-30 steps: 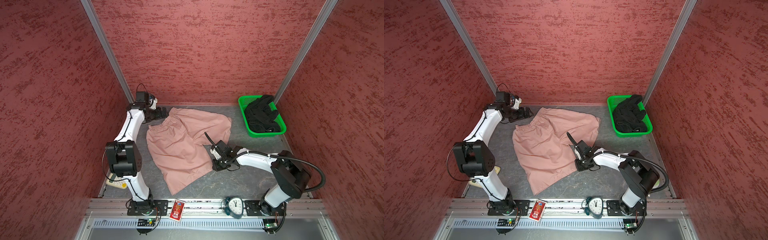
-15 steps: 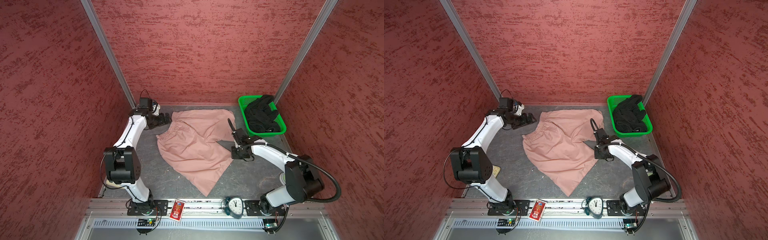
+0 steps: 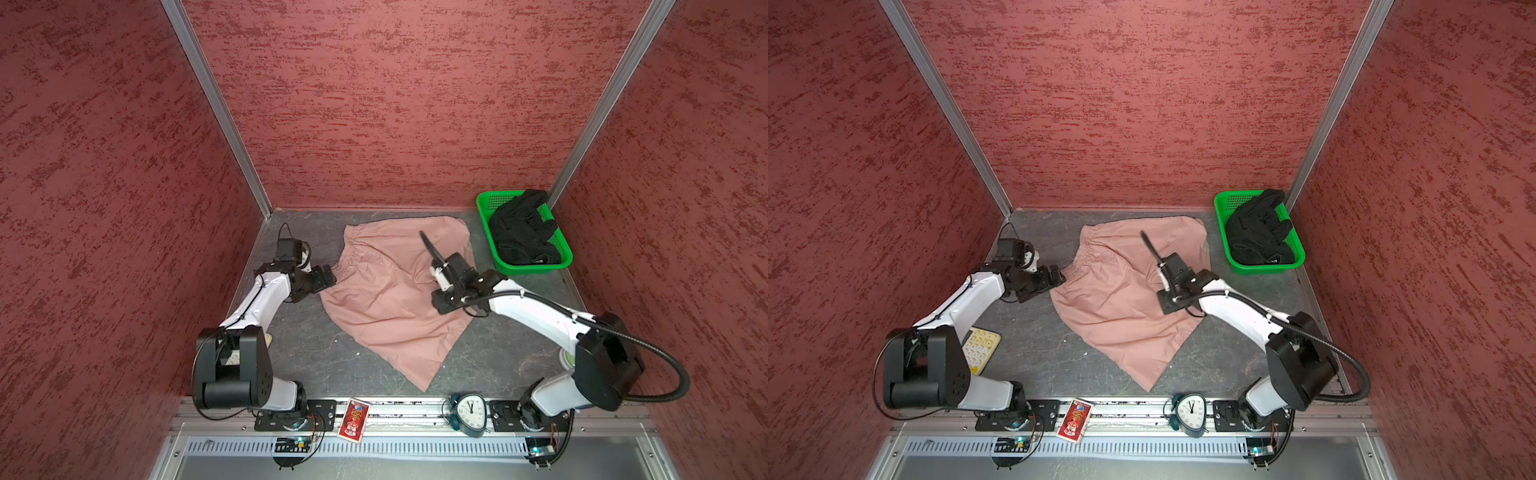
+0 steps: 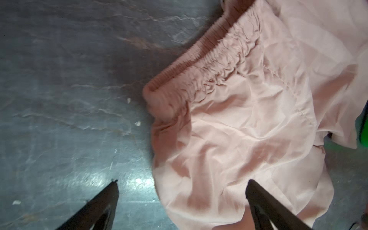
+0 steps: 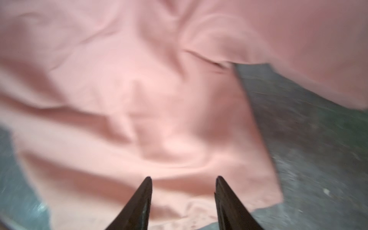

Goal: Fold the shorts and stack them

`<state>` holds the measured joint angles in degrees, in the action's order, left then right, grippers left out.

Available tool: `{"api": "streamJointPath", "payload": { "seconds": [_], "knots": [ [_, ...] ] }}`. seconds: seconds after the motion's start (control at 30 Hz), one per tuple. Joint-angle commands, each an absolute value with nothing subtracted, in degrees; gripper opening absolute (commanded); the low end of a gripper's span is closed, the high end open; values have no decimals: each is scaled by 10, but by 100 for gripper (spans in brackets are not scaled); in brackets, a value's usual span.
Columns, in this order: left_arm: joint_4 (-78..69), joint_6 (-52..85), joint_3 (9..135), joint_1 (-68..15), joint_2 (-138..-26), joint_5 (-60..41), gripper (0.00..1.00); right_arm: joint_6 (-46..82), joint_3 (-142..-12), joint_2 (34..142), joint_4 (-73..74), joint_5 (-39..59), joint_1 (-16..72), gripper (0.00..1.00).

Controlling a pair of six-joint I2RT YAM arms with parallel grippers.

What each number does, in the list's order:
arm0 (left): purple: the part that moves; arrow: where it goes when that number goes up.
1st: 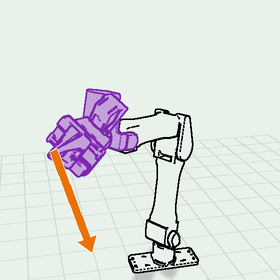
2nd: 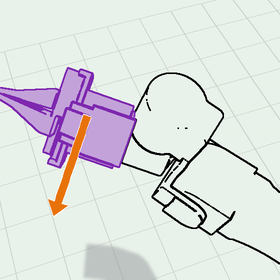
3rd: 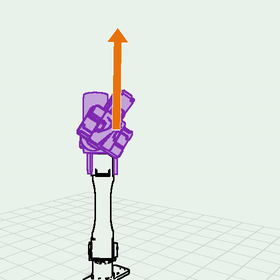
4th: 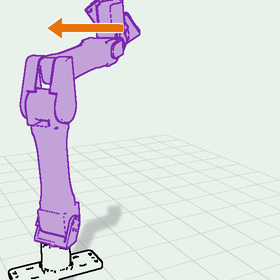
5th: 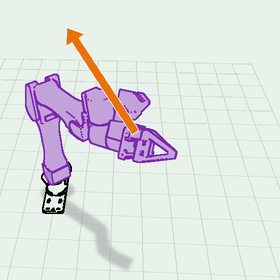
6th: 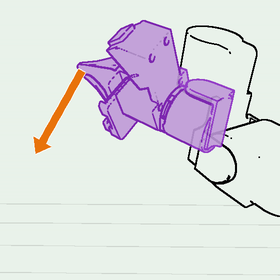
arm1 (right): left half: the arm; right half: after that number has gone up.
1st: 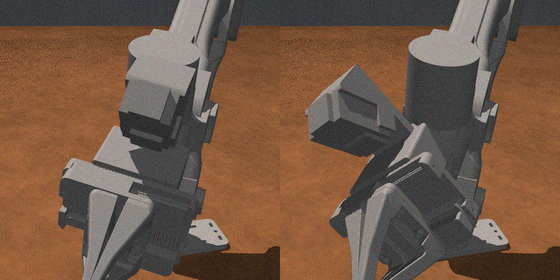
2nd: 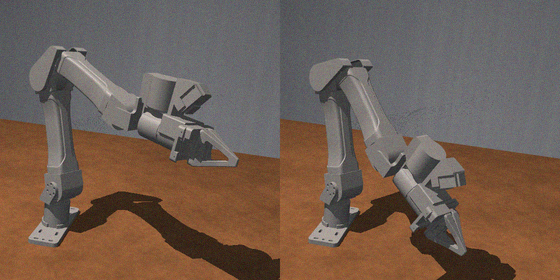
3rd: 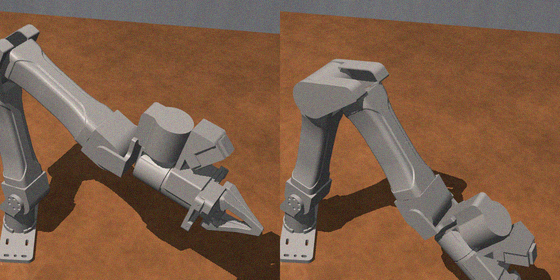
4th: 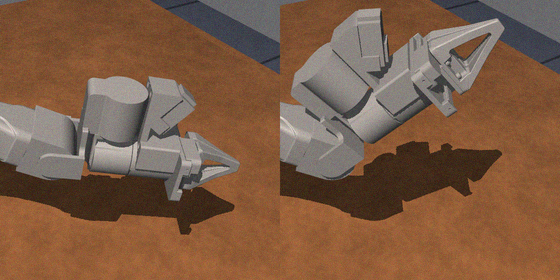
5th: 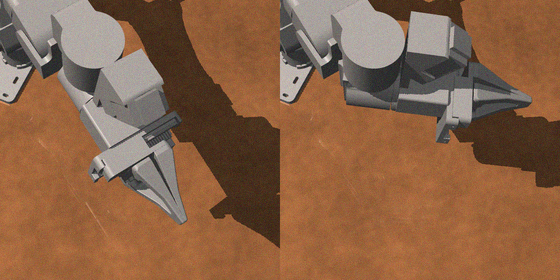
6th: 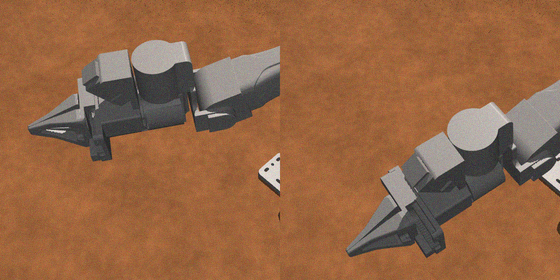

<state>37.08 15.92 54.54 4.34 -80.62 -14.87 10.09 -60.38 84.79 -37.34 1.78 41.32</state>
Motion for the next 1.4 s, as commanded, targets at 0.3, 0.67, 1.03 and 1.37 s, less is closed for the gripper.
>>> {"api": "streamJointPath", "payload": {
  "seconds": [0.3, 0.67, 1.03, 1.37],
  "knots": [
    [271, 185, 548, 84, -825, -228, 99, 195, -555, 826, -419, -32, 713, 61],
    [266, 177, 524, 84, -835, -213, 84, 265, -579, 910, -502, -96, 817, 73],
    [244, 178, 502, 83, -833, -229, 84, 331, -581, 986, -499, -189, 837, 62],
    [236, 177, 497, 78, -842, -233, 84, 338, -553, 936, -478, -177, 826, 4]
  ]
}}
